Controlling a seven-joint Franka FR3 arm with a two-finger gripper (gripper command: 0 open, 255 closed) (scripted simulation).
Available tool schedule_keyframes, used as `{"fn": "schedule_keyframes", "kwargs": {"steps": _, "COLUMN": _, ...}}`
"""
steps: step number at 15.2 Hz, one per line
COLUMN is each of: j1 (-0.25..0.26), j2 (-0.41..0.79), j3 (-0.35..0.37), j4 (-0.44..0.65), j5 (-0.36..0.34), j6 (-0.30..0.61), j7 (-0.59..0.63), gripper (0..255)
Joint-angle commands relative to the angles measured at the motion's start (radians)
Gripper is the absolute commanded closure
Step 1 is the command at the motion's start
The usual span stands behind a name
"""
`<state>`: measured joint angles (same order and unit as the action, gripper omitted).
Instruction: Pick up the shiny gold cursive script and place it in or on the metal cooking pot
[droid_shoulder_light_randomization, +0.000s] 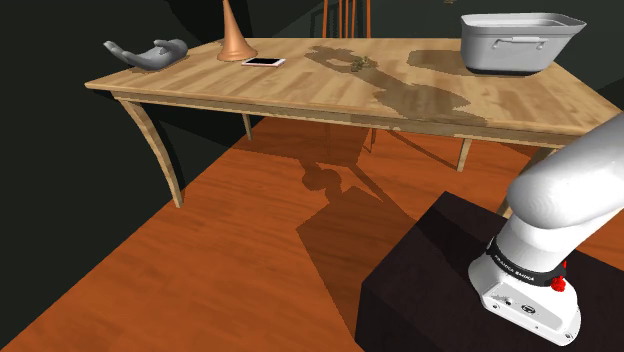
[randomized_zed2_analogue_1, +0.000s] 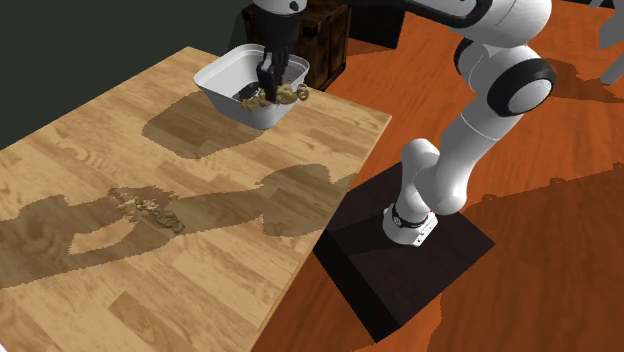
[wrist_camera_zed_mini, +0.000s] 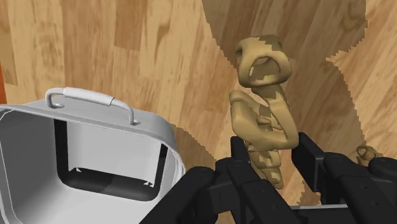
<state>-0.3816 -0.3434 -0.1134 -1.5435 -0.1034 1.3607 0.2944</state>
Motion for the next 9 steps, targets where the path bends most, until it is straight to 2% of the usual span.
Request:
{"fn": "schedule_keyframes", "kwargs": {"steps": 1, "j1": -0.013, "j2": 0.021, "j3": -0.039, "j4": 0.019, "j5": -0.002, "j6": 0.007, "j7": -0.054, "gripper": 255}}
{"fn": "schedule_keyframes", "kwargs": {"steps": 9, "j1": -0.076, "j2": 0.177, "j3": -0.201, "j4": 0.199, "j5": 0.033, "j6": -0.006, "j7": -0.274, "gripper": 255}}
